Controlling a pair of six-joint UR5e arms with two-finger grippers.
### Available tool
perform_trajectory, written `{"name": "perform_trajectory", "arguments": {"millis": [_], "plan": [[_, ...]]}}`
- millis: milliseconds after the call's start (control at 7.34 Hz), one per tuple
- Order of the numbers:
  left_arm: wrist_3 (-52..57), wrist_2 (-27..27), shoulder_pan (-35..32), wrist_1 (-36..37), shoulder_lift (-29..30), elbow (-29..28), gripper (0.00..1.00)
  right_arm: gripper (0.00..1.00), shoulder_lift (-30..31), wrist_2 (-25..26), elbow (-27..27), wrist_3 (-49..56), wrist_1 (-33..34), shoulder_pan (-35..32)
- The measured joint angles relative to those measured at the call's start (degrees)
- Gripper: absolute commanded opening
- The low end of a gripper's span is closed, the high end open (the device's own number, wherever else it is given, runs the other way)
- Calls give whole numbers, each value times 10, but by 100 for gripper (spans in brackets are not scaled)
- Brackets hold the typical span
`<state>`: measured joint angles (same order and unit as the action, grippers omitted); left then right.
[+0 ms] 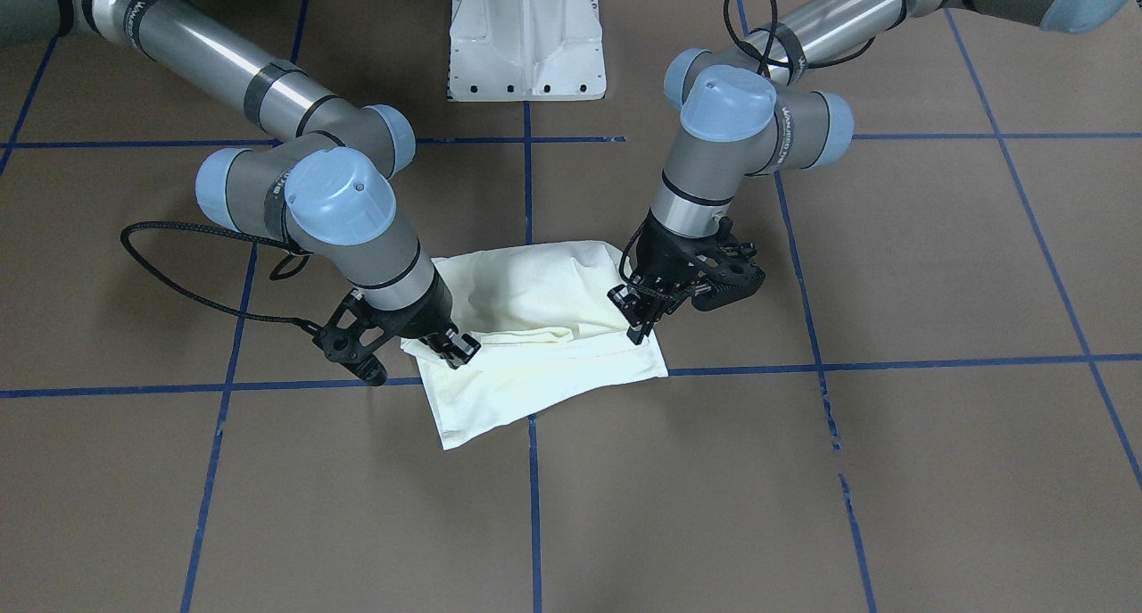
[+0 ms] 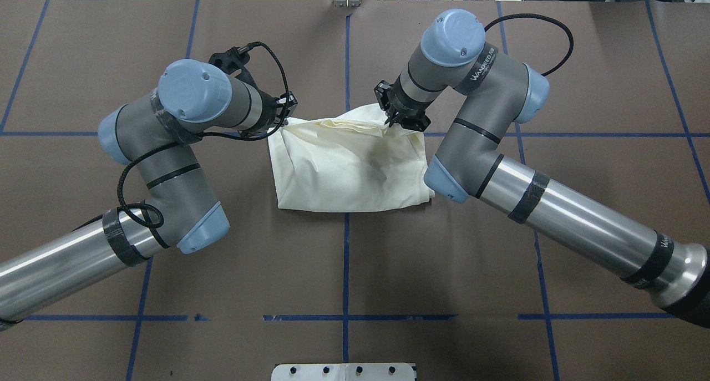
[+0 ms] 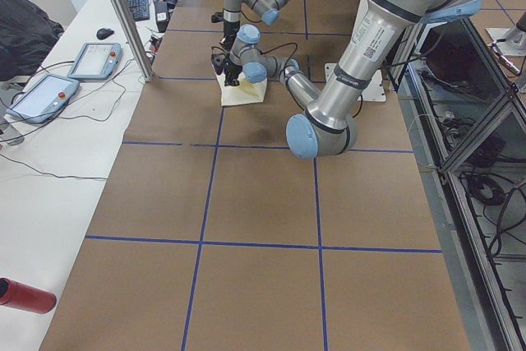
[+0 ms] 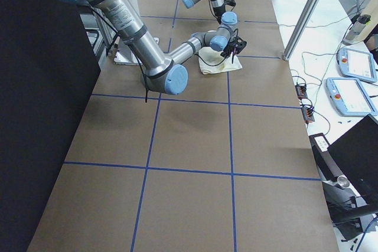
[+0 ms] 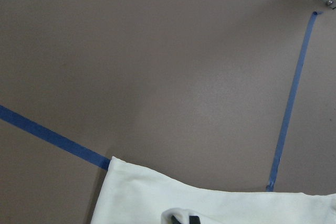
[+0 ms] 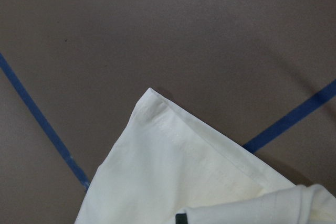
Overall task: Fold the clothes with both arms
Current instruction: 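Lift the near edge with both grippers and fold it over the far half, then release and raise the right gripper while the left gripper moves to the bundle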
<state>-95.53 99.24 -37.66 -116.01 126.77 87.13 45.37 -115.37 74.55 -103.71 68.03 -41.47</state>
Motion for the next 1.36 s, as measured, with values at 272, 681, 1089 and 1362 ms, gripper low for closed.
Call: {"name": "perform_trajectory", "arguments": {"millis": [272,681,1089,1362], "plan": [[10,0,-2,0,1,-5,0,100,-26,0,-28,8,-1,0],[54,1,-19,1,1,-21,99,100,-46,-6,-49,13,-1,-16],[113,5,-27,-29,-2,-32,100,100,-44,-34,-42,32,-1,-43],[118,46,-30,-117,-29,-30,100,100,-26,-70,-22,57,2,-69]]}}
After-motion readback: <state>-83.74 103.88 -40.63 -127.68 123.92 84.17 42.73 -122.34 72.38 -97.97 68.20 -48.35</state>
